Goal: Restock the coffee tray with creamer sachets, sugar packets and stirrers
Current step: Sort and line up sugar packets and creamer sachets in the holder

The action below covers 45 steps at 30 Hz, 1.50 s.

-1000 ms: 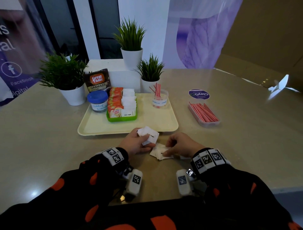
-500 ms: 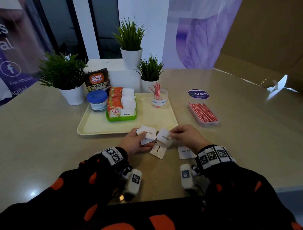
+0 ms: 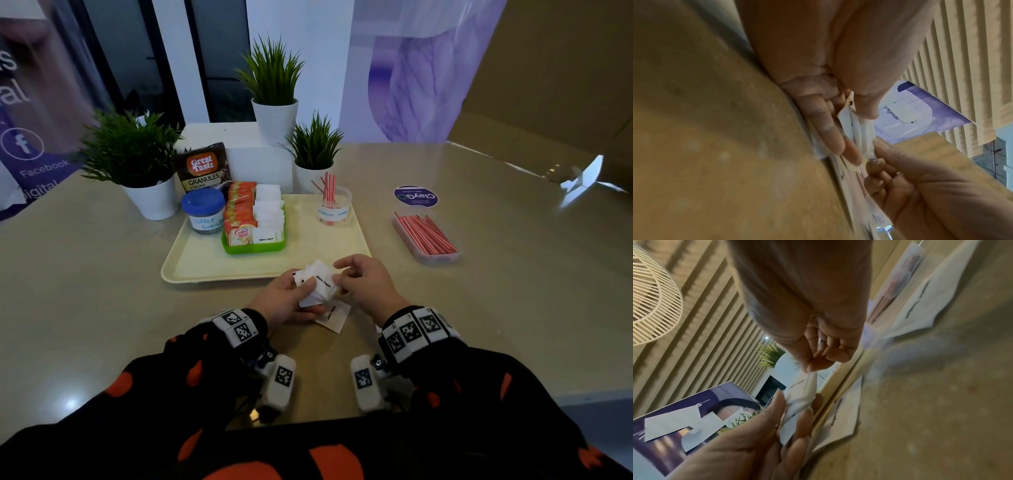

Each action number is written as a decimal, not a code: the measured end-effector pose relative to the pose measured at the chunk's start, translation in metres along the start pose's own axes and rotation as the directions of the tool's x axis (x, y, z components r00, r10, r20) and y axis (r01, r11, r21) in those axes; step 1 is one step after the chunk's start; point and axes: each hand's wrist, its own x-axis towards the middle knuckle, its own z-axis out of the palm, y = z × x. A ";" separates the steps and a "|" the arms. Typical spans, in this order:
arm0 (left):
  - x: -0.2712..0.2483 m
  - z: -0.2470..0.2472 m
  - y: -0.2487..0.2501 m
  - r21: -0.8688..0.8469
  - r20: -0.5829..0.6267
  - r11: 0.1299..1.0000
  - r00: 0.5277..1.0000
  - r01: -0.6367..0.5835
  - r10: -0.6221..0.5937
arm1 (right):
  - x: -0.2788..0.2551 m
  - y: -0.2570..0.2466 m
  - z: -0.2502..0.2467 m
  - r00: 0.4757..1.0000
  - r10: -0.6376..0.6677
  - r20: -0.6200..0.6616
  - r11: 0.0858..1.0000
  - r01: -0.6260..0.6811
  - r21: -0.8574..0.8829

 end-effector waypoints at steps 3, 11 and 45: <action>0.001 -0.003 -0.002 0.008 -0.003 1.000 1.000 -0.007 0.007 | 0.003 -0.002 0.005 0.997 0.007 0.073 0.996 -0.001 -0.088; 0.002 0.004 0.004 -0.007 -0.184 1.000 0.983 0.000 -0.001 | 0.013 -0.016 0.026 1.000 -0.020 0.005 0.982 0.020 -0.188; 0.043 -0.053 0.077 -0.243 -0.073 0.970 0.997 -0.007 -0.011 | 0.075 -0.078 0.077 0.947 -0.295 0.124 0.896 0.319 -0.309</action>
